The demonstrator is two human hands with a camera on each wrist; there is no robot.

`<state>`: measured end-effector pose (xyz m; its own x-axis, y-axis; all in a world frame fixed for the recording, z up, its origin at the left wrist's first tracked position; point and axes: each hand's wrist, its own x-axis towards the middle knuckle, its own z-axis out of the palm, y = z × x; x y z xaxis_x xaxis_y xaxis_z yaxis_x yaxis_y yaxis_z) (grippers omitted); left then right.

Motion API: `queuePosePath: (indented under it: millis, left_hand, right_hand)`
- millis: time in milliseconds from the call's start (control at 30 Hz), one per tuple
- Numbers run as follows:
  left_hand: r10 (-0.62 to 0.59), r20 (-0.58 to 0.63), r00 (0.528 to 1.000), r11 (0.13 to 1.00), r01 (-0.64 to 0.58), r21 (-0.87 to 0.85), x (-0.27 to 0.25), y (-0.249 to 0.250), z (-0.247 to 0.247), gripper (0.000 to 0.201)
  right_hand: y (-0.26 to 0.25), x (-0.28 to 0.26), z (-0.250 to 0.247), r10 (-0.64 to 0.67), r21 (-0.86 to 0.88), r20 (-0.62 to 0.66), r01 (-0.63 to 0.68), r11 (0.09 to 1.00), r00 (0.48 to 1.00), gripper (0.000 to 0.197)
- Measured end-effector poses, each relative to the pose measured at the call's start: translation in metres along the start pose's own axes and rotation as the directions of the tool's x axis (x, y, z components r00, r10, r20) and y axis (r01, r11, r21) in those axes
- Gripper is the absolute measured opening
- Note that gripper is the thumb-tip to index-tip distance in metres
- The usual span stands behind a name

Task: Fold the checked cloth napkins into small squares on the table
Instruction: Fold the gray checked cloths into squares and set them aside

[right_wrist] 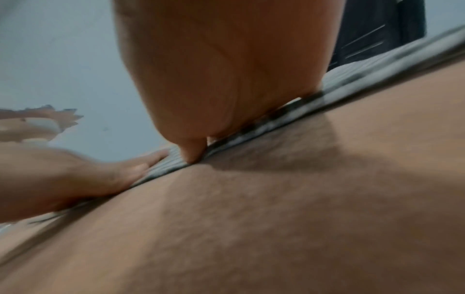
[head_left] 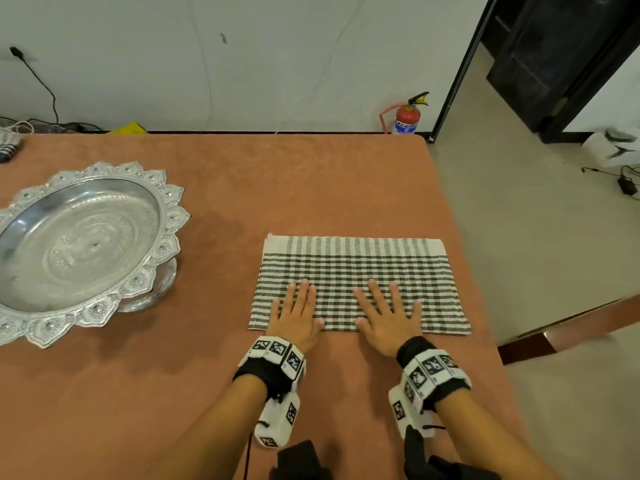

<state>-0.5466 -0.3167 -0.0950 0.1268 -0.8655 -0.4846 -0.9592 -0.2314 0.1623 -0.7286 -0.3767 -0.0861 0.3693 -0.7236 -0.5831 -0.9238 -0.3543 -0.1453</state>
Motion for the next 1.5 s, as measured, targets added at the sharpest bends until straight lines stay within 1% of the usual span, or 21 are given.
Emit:
queuePosePath:
  millis: [167,267,300,367,433,500,567,633,767,867,933,1000,1033,1067,1133,1167,1233,1333,1400,1467,1500]
  left_hand:
    - [-0.143,0.011,0.990,0.987,0.144,-0.078,-0.021,-0.025,0.001,0.062]
    - [-0.231,0.032,0.972,0.957,0.233,-0.174,-0.027,-0.018,-0.010,0.062]
    - [-0.219,0.013,0.976,0.962,0.218,-0.167,-0.023,-0.011,-0.017,0.062]
    - [-0.103,-0.056,0.993,0.991,0.097,-0.090,-0.005,0.008,-0.031,0.061]
    - [0.027,-0.054,0.998,0.999,-0.029,-0.030,0.026,0.027,-0.043,0.060]
    - [0.076,0.010,0.997,0.997,-0.076,-0.008,0.056,0.036,-0.052,0.058]
    - [0.082,0.067,0.994,0.996,-0.084,0.030,0.077,0.027,-0.055,0.057]
    - [0.073,0.061,0.995,0.994,-0.078,0.070,0.085,0.006,-0.054,0.057]
    - [-0.056,0.023,0.998,0.998,0.056,0.001,0.088,-0.035,-0.061,0.058]
    - [-0.107,-0.048,0.993,0.990,0.111,0.091,0.084,-0.031,-0.064,0.060]
    - [0.008,-0.104,0.994,0.985,0.009,0.169,0.073,-0.001,-0.061,0.062]
    - [0.190,-0.065,0.980,0.970,-0.177,0.169,0.058,0.030,-0.037,0.060]
    - [0.228,-0.042,0.973,0.962,-0.218,0.165,0.052,0.040,-0.023,0.058]
    - [0.204,0.024,0.979,0.972,-0.206,0.116,0.044,0.045,-0.013,0.058]
    - [0.165,0.069,0.984,0.981,-0.172,0.095,0.035,0.040,-0.011,0.063]
    - [0.190,0.031,0.981,0.976,-0.193,0.106,0.038,0.037,-0.011,0.066]
    - [0.194,0.071,0.978,0.968,-0.203,0.148,0.040,0.039,-0.020,0.062]
    - [0.203,0.056,0.978,0.957,-0.210,0.200,0.041,0.062,-0.043,0.060]
    - [0.303,0.013,0.953,0.934,-0.300,0.194,0.043,0.085,-0.053,0.055]
    - [0.415,0.006,0.910,0.893,-0.409,0.190,0.046,0.108,-0.061,0.053]
    - [0.469,0.017,0.883,0.865,-0.463,0.193,0.047,0.121,-0.065,0.054]
  right_hand:
    - [0.076,-0.025,-0.008,0.205,0.026,0.034,-0.205,0.978,0.978,0.059]
    - [0.078,-0.023,-0.026,0.302,0.016,-0.019,-0.302,0.953,0.953,0.063]
    - [0.068,-0.016,-0.033,0.292,0.018,-0.068,-0.292,0.956,0.954,0.064]
    - [0.036,0.006,-0.045,0.186,0.017,-0.122,-0.185,0.983,0.975,0.064]
    - [0.002,0.032,-0.051,0.082,0.029,-0.092,-0.079,0.996,0.992,0.062]
    - [-0.018,0.055,-0.055,0.050,0.051,-0.017,-0.049,0.997,0.999,0.060]
    - [-0.014,0.069,-0.057,0.037,0.054,0.018,-0.037,0.998,0.999,0.059]
    - [0.006,0.071,-0.059,0.026,0.026,0.020,-0.027,0.999,0.999,0.063]
    - [0.062,0.064,-0.063,0.164,0.069,-0.019,-0.162,0.984,0.986,0.071]
    - [0.075,0.060,-0.068,0.250,0.097,-0.053,-0.245,0.965,0.967,0.068]
    - [0.059,0.056,-0.063,0.272,0.097,-0.129,-0.261,0.960,0.953,0.067]
    - [0.037,0.045,-0.047,0.205,0.081,-0.150,-0.194,0.978,0.967,0.066]
    - [0.031,0.037,-0.034,0.158,0.078,-0.129,-0.149,0.986,0.979,0.066]
    - [0.030,0.026,-0.020,0.129,0.084,-0.097,-0.121,0.989,0.987,0.068]
    - [0.047,0.006,-0.004,0.157,0.095,-0.067,-0.151,0.984,0.985,0.081]
    - [0.060,-0.004,-0.001,0.205,0.114,-0.066,-0.197,0.974,0.976,0.077]
    - [0.081,-0.022,0.000,0.316,0.184,-0.075,-0.299,0.936,0.946,0.066]
    - [0.086,-0.038,-0.003,0.492,0.296,-0.230,-0.422,0.857,0.839,0.072]
    - [0.082,-0.042,-0.005,0.587,0.372,-0.273,-0.479,0.795,0.762,0.062]
    - [0.081,-0.041,-0.006,0.641,0.486,-0.237,-0.482,0.729,0.730,0.050]
    - [0.083,-0.040,-0.007,0.649,0.550,-0.211,-0.459,0.697,0.731,0.044]
